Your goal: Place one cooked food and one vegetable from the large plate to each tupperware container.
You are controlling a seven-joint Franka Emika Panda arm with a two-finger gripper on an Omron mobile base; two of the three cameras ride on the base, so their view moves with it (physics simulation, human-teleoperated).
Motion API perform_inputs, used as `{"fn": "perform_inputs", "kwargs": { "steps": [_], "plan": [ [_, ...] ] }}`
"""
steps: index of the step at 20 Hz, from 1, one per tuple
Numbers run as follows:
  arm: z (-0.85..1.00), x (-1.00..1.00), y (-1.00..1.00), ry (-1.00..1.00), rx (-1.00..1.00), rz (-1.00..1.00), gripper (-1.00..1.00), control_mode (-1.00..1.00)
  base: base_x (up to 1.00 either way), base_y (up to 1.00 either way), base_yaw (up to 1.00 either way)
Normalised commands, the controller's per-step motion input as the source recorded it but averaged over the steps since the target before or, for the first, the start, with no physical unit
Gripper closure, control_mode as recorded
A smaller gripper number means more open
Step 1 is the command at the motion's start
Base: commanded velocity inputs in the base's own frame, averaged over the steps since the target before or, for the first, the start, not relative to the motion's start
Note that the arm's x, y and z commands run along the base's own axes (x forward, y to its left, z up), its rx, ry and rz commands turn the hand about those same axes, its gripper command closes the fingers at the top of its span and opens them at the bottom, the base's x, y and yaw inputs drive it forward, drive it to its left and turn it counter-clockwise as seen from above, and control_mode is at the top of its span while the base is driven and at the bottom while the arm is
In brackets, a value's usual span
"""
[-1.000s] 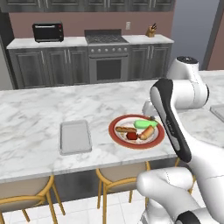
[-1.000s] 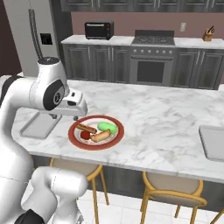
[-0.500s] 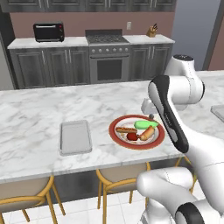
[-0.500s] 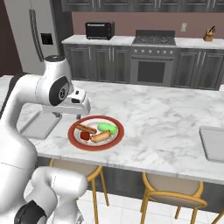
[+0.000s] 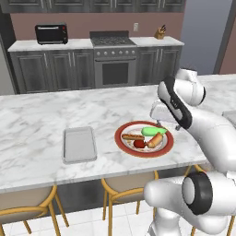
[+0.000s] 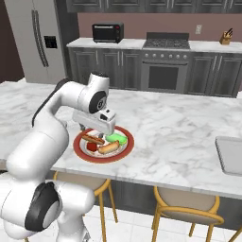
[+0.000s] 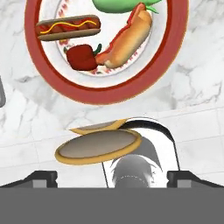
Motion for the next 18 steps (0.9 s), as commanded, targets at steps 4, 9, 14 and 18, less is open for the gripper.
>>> {"fn": "perform_inputs", "kwargs": {
  "steps": [4, 9, 14, 18],
  "plan": [
    [-0.58, 0.59, 0.0, 0.23, -0.03, -0.18, -1.0, -1.0, 0.0, 0.0, 0.0],
    [-0.51, 0.31, -0.01, 0.18, -0.12, -0.18, -1.0, -1.0, 0.0, 0.0, 0.0],
    [-0.54, 0.28, -0.13, 0.06, -0.06, -0.27, -1.0, -1.0, 0.0, 0.0, 0.0],
    [-0.54, 0.47, -0.01, 0.0, 0.0, -0.06, -1.0, -1.0, 0.0, 0.0, 0.0]
  ]
}}
